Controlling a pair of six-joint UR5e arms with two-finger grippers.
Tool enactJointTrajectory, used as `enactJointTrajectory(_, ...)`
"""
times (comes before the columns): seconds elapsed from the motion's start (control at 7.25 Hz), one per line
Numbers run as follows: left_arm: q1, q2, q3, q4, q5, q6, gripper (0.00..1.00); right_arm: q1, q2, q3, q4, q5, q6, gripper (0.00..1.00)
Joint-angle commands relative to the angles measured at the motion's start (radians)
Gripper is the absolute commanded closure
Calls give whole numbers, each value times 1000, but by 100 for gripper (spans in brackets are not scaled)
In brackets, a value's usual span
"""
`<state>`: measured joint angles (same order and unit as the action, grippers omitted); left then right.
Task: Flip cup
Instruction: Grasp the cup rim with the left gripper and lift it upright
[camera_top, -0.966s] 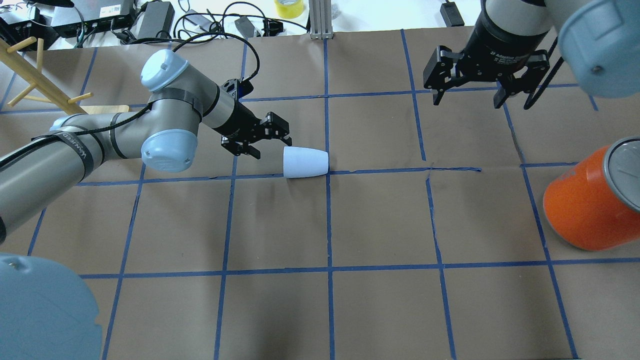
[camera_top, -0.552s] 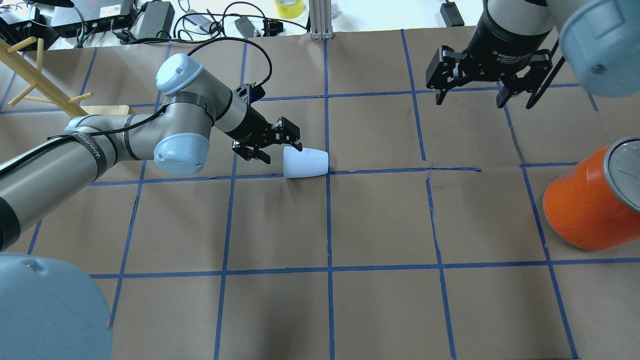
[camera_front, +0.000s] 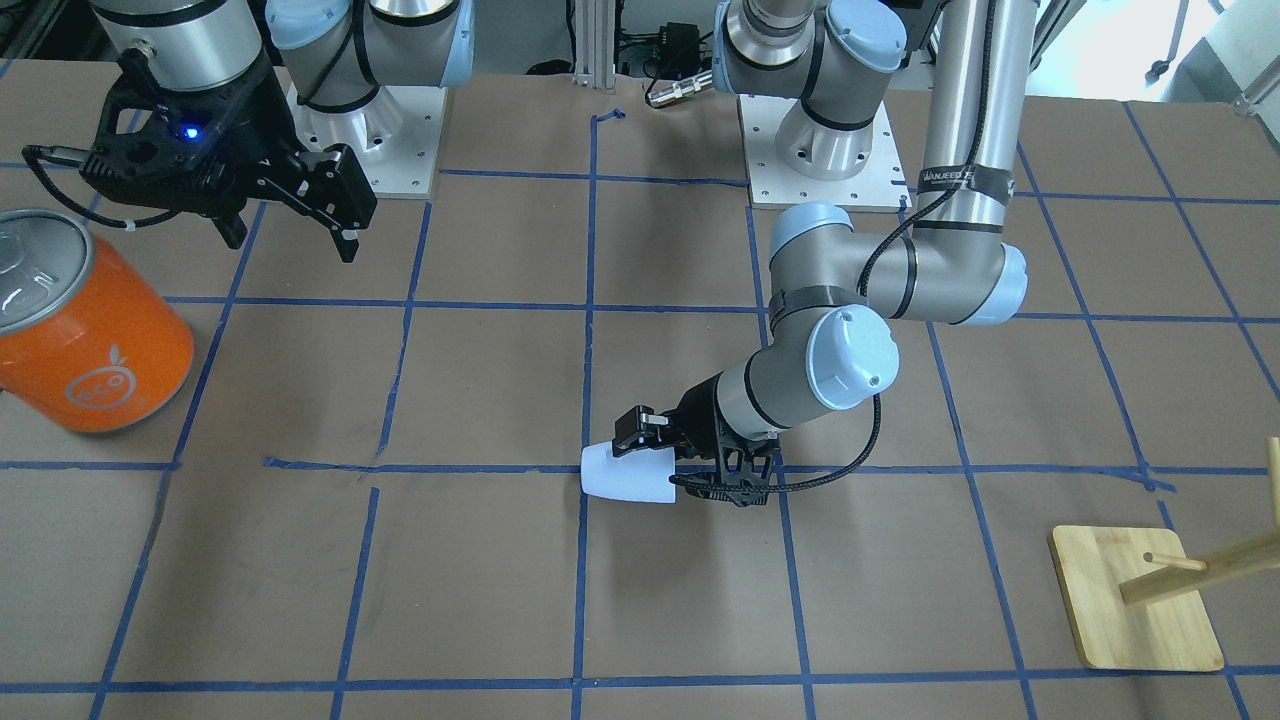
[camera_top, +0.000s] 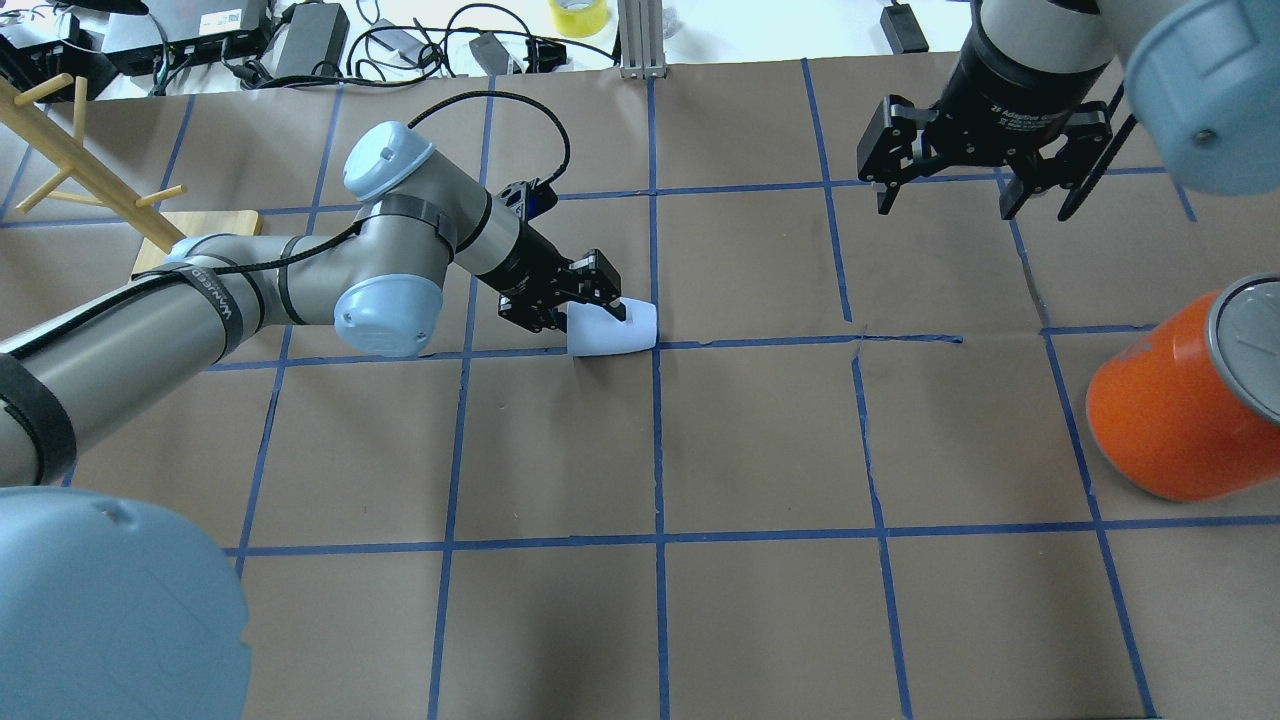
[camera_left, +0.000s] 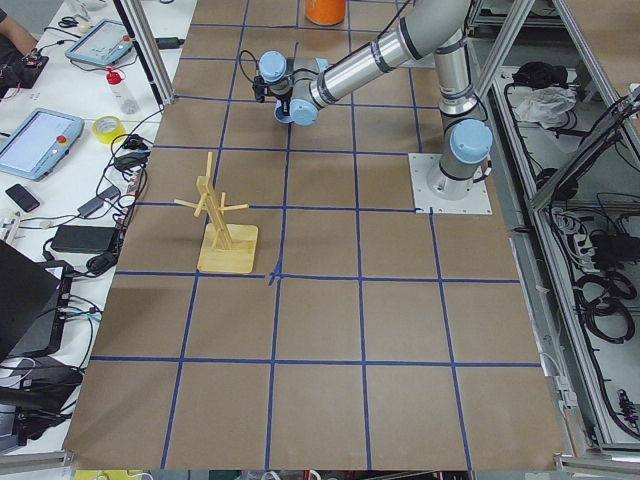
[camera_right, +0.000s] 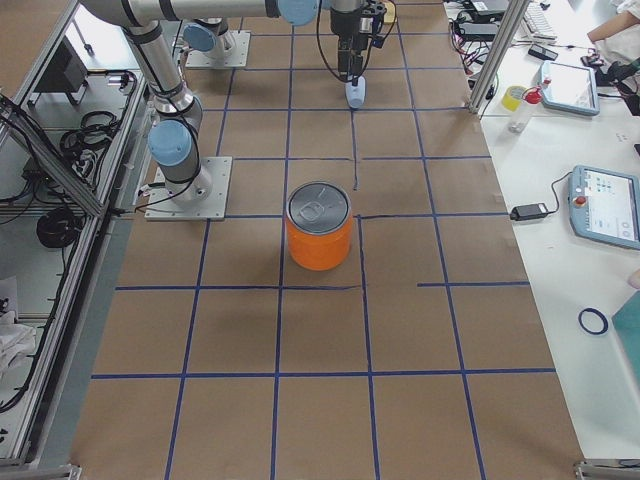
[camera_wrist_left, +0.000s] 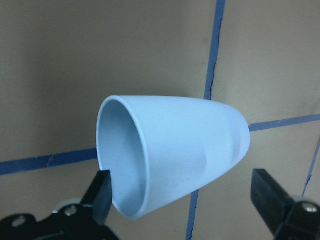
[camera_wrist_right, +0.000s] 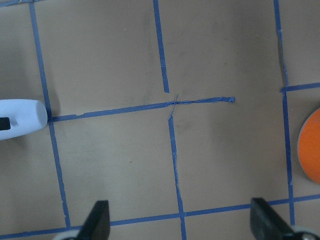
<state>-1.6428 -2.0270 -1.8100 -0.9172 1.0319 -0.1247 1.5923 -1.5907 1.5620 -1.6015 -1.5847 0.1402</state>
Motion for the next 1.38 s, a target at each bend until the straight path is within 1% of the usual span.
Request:
enactJointTrajectory(0.0, 0, -1, 12, 0, 2, -7, 100, 0, 0, 3, 0, 2, 1, 0)
enactJointTrajectory(0.14, 0, 4, 40, -2, 11, -73, 100, 0, -2, 4, 2, 2, 4, 0)
enactJointTrajectory(0.28, 0, 5, 93, -17, 14, -158, 100, 2, -5, 6, 2, 2, 4, 0)
enactJointTrajectory(0.41, 0, 11, 128, -35, 58, -200, 100, 2, -5, 7, 2, 2, 4, 0)
enactJointTrajectory(0.55, -2, 22, 147, -54, 148, -208, 100, 3, -5, 7, 2, 2, 4, 0)
enactJointTrajectory(0.83, -8, 40, 150, -62, 278, -208, 100, 2, -5, 9, 2, 2, 3, 0)
enactJointTrajectory(0.97, -8, 66, 173, -63, 365, -185, 100, 3, -5, 9, 2, 3, 4, 0)
enactJointTrajectory(1.1, -6, 74, 213, -83, 455, -44, 100, 2, -5, 9, 2, 3, 4, 0)
enactJointTrajectory(1.24, 9, 80, 247, -103, 499, 47, 100, 5, -5, 9, 2, 3, 6, 0)
